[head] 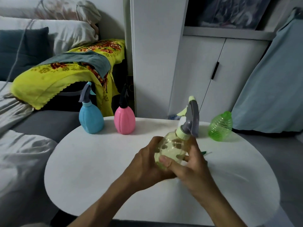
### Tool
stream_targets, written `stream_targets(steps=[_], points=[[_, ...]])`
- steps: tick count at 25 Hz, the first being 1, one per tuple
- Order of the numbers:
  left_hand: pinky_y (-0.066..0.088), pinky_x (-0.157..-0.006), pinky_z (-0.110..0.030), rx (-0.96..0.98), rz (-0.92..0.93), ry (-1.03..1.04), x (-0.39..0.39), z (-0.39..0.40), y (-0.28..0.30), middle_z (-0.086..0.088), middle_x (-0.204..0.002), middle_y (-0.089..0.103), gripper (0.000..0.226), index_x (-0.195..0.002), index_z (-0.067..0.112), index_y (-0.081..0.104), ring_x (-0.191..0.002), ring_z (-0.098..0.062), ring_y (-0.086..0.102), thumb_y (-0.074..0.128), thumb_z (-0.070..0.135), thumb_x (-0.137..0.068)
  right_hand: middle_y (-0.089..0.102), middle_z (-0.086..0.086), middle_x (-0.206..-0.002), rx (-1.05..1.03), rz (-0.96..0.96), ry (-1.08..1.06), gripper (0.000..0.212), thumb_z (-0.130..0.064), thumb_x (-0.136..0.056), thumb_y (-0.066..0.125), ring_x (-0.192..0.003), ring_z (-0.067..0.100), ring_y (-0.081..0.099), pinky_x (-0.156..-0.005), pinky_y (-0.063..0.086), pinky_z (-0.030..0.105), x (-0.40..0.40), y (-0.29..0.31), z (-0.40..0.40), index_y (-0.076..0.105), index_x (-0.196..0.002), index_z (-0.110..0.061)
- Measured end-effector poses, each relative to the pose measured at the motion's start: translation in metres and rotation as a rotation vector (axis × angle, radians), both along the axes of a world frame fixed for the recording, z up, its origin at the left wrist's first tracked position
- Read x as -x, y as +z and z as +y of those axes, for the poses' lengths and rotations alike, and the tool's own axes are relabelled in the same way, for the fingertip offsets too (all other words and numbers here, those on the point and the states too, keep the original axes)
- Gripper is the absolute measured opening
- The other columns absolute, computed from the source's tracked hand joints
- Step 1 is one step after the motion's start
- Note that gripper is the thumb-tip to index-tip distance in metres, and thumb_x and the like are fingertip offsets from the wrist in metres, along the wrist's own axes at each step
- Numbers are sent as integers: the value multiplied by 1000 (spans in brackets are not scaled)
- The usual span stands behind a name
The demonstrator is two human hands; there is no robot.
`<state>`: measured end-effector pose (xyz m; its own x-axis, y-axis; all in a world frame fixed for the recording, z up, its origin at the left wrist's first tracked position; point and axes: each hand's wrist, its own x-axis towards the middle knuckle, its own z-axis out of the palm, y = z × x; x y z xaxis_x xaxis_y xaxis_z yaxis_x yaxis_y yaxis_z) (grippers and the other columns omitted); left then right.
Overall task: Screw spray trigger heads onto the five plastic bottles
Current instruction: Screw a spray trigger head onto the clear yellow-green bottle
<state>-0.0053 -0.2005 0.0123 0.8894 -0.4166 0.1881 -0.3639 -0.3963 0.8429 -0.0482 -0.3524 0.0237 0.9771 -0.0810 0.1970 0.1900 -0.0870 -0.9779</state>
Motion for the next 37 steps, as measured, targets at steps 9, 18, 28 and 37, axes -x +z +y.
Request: stream_targets(steps=[9,18,28,37], points=[[33,-107,-31,-251,202,128,-51,39,2,2,-161,25,118,-155,32,5,-142,-22,33,80,58,-68,66,-12,-111,238,-70,-352,74,-41,-56,90,-101,3,63,-78,54,28,-71,11,8,52,-120,-37],[44,-100,-28,-362,-162,240,-39,53,16,6,-149,45,74,-147,32,29,-128,-14,50,65,53,-85,54,1,-124,545,18,-409,74,-39,-69,84,-108,22,57,-75,44,19,-184,-34,23,46,-131,-26],[39,-102,-23,-331,-241,144,-38,44,7,12,-150,40,70,-147,34,28,-131,-10,43,62,48,-89,60,2,-129,603,114,-396,81,-45,-68,81,-110,28,62,-78,41,27,-192,-63,19,39,-135,-25],[33,-99,-16,-372,-308,61,-34,35,6,12,-152,37,70,-147,35,27,-133,-8,40,61,51,-89,61,-1,-118,606,223,-201,77,-41,-72,80,-95,16,59,-72,49,27,-142,-48,11,40,-135,-18]])
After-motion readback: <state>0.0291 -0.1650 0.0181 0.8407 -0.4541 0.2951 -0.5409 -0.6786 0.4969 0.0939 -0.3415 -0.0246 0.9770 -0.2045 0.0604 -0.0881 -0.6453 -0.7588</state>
